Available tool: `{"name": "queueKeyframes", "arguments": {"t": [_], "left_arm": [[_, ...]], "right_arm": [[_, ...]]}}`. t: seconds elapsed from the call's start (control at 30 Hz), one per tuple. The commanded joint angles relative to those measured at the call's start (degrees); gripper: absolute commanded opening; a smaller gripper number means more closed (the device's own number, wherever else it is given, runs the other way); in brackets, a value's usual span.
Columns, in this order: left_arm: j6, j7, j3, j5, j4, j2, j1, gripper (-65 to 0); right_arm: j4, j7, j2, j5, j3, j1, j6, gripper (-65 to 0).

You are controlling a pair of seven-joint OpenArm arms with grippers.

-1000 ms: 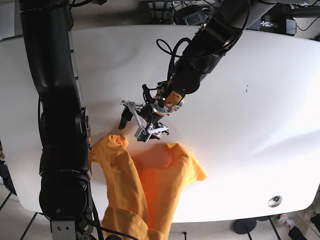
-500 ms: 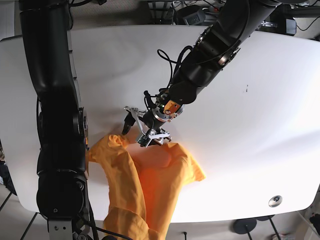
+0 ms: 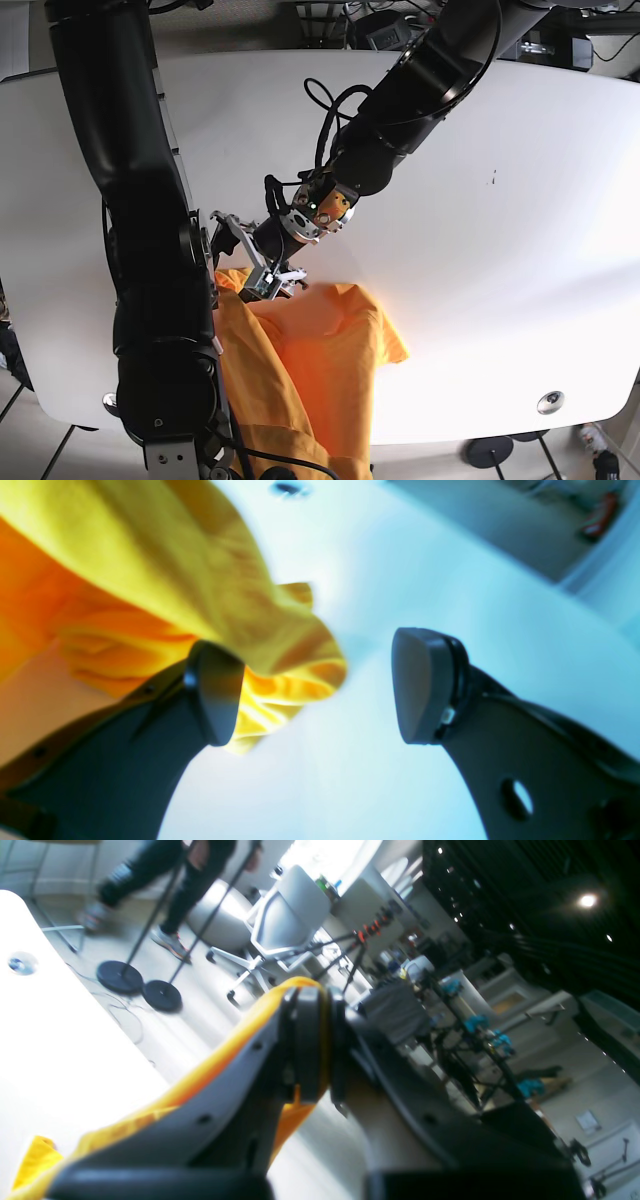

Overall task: Fold the T-shirt properly
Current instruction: 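Lift the orange shirt high with both grippers, letting it hang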

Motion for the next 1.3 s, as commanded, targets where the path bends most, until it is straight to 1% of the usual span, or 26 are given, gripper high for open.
{"name": "queueKeyframes", "arguments": {"t": [0.03, 0.13, 0.17, 0.2, 0.23, 0.3, 0.4, 0.43, 0.5, 0.57, 0.67, 0.73, 0.8, 0.87, 0.9, 1.1, 1.17, 1.3], "left_arm": [[0.44, -1.26, -0.31, -0.41, 5.20, -2.36, 0.81, -21.9], [1.15, -1.17, -0.40, -0.41, 12.06, -8.07, 4.94, -21.9], [1.15, -1.17, -1.63, -0.41, 14.70, -10.01, 6.70, -22.1], [1.15, -0.99, -3.04, -0.41, 16.28, -10.97, 8.28, -22.1], [1.15, 1.12, -5.59, -0.50, 19.53, -12.20, 10.74, -22.1], [1.06, 4.02, -8.93, -0.50, 23.75, -13.87, 13.29, -22.1], [0.97, 5.25, -12.88, -0.50, 29.38, -15.98, 17.51, -21.9], [0.97, 5.25, -13.50, -0.50, 30.43, -16.42, 18.22, -21.9], [0.97, 5.25, -14.64, -0.50, 31.66, -17.21, 19.01, -22.1], [0.97, 5.25, -17.19, -0.50, 33.07, -17.65, 20.59, -22.1], [0.97, 5.34, -25.19, -0.50, 34.65, -17.57, 23.67, -21.9], [0.97, 5.34, -29.06, -0.32, 33.51, -17.65, 24.19, -21.9], [0.97, 5.34, -31.08, -0.41, 31.05, -17.65, 24.28, -21.9], [0.97, 5.34, -31.52, -0.41, 28.15, -17.57, 23.93, -21.9], [0.97, 5.25, -31.52, -0.41, 25.95, -17.57, 22.70, -21.9], [0.97, 4.98, -31.52, -0.50, 16.63, -16.95, 17.42, -22.1], [0.97, 4.98, -31.43, -0.50, 13.47, -15.28, 15.23, -21.9], [0.88, 4.98, -31.08, -0.50, 8.28, -14.23, 11.45, -21.9]], "right_arm": [[0.54, 1.80, -1.10, -0.03, 0.22, 2.60, -0.63, -63.1], [0.45, 1.80, -3.46, -0.03, 0.13, 2.60, -1.07, -63.1], [0.45, 1.80, -3.46, 0.41, -0.22, 2.60, -1.25, -63.1], [0.45, 1.80, -3.46, 0.59, -1.80, 2.60, -1.33, -63.1], [0.45, 1.80, -3.46, 0.59, -4.09, 2.60, -2.56, -63.1], [0.45, 1.89, -3.46, 1.11, -5.76, 2.60, -5.11, -63.1], [0.45, 1.71, -3.46, 6.74, -5.93, 2.60, -6.87, -63.1], [0.45, 1.71, -3.46, 7.36, -5.76, 2.60, -7.40, -63.1], [0.54, 1.71, -3.46, 7.53, -5.76, 2.60, -7.31, -63.1], [0.89, 1.63, -3.46, 7.62, -5.67, 2.60, -7.31, -63.1], [0.98, 1.71, -3.46, 7.44, -5.67, 2.60, -7.31, -63.1], [1.42, 1.71, -3.46, 7.53, -4.44, 2.60, -7.22, -63.1], [1.33, 1.71, -3.46, 7.44, -2.95, 2.60, -7.14, -63.1], [1.15, 1.71, -3.46, 7.18, -2.33, 2.60, -5.99, -63.1], [0.98, 1.80, -3.46, 7.18, -2.33, 2.60, -5.82, -63.1], [0.98, 1.80, -3.46, 7.18, -2.33, 2.60, -5.73, -63.1], [0.98, 1.80, -3.46, 7.18, -2.33, 2.60, -5.64, -63.1], [0.98, 1.80, -3.46, 7.18, -2.33, 2.60, -5.55, -63.1]]}}
